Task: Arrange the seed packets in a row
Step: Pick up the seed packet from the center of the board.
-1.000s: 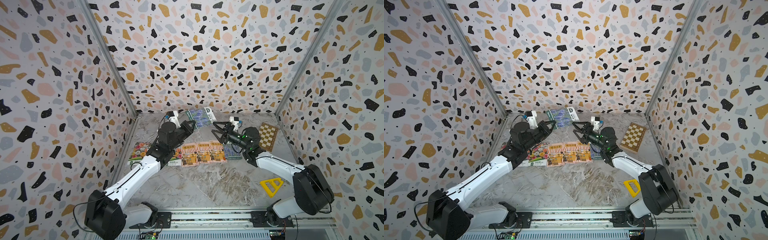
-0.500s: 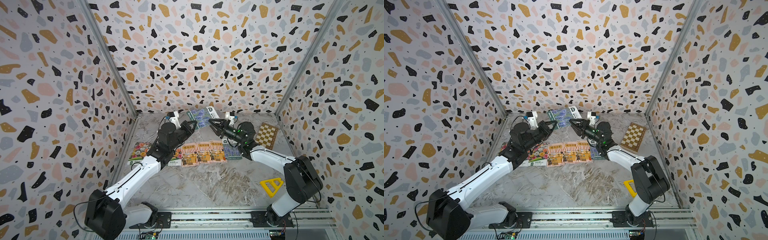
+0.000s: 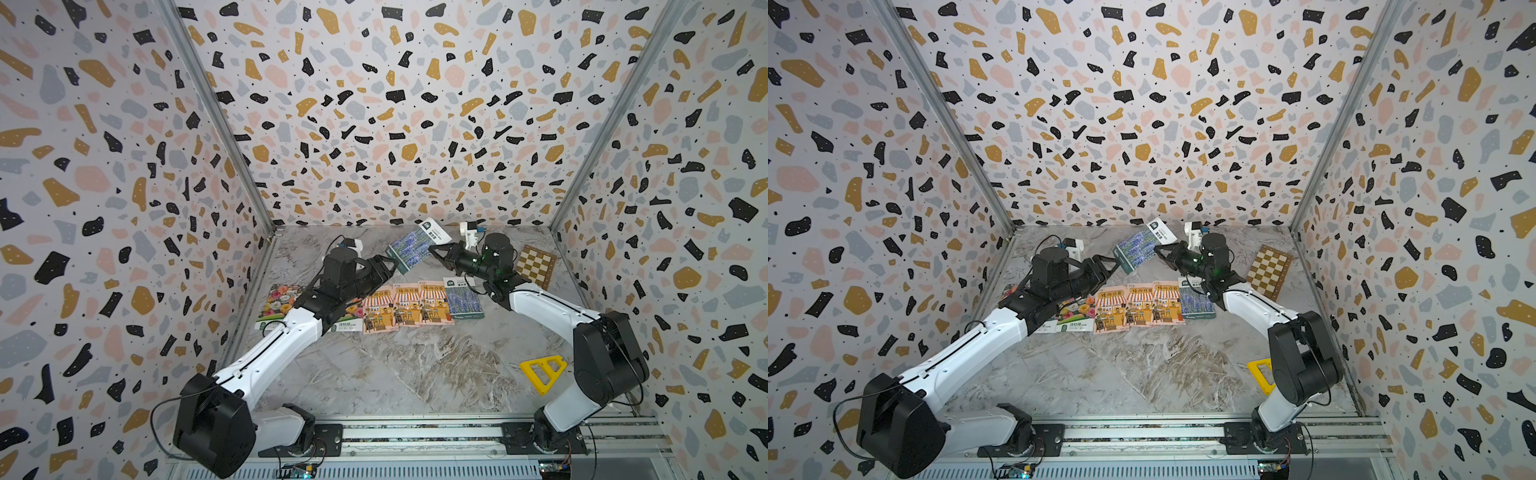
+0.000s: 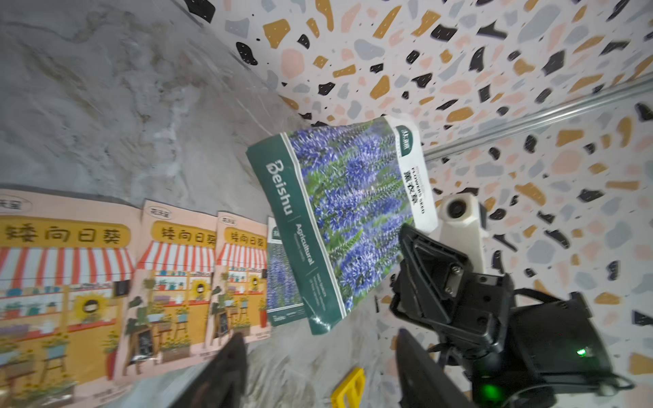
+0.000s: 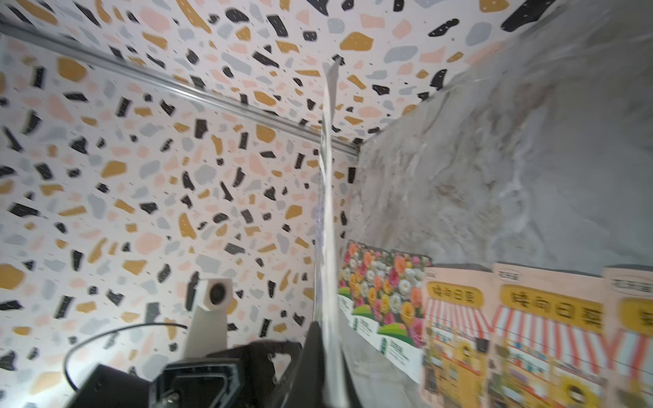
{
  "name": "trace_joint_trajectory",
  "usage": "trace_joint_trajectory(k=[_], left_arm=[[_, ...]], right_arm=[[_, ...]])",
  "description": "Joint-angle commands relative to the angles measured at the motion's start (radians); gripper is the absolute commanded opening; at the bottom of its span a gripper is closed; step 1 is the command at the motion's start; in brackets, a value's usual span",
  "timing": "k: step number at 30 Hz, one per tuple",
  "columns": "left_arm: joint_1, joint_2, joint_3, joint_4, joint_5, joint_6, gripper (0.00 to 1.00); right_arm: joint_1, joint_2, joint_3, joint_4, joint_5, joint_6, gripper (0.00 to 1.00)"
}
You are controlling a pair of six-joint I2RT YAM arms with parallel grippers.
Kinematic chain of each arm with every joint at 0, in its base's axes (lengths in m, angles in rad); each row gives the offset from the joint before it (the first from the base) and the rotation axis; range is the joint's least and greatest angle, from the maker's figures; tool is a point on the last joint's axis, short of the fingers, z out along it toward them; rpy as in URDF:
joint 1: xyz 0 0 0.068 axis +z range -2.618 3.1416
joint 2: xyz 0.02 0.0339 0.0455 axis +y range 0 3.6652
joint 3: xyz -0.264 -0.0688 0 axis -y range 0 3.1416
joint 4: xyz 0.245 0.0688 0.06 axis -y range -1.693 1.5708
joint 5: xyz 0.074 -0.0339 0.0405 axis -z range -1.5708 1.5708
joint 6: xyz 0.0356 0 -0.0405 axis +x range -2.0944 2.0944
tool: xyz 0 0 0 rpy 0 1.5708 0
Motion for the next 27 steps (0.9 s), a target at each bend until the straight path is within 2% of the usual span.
trace_joint_trajectory(k=[1, 4, 8, 10, 14, 22, 27], left_arm=[[0.038, 0.041, 0.032, -0.122, 0.168, 0.18, 0.89], [0.053, 0.076, 0.055, -0.21, 0.259, 0.313, 1.0], [0.053, 0.151, 0.104, -0.228, 0.367, 0.401, 0.99], [0.053, 0.204, 0.165, -0.305, 0.374, 0.468, 0.99], [0.055, 0.3, 0.245, -0.349, 0.381, 0.55, 0.99], [0.058, 0.44, 0.322, -0.282, 0.535, 0.537, 0.99], [0.058, 0.479, 0.326, -0.186, 0.657, 0.487, 1.0]], right_arm=[[-0.015, -0.041, 0.054, -0.255, -0.072, -0.314, 0.0], [-0.03, -0.038, 0.055, -0.391, -0.119, -0.482, 0.0], [-0.049, -0.04, 0.024, -0.451, -0.211, -0.592, 0.0], [-0.058, -0.041, 0.006, -0.449, -0.268, -0.622, 0.0], [-0.067, -0.048, -0.019, -0.459, -0.37, -0.681, 0.0], [-0.084, -0.046, -0.029, -0.436, -0.505, -0.715, 0.0], [-0.084, -0.031, -0.027, -0.388, -0.547, -0.67, 0.0]])
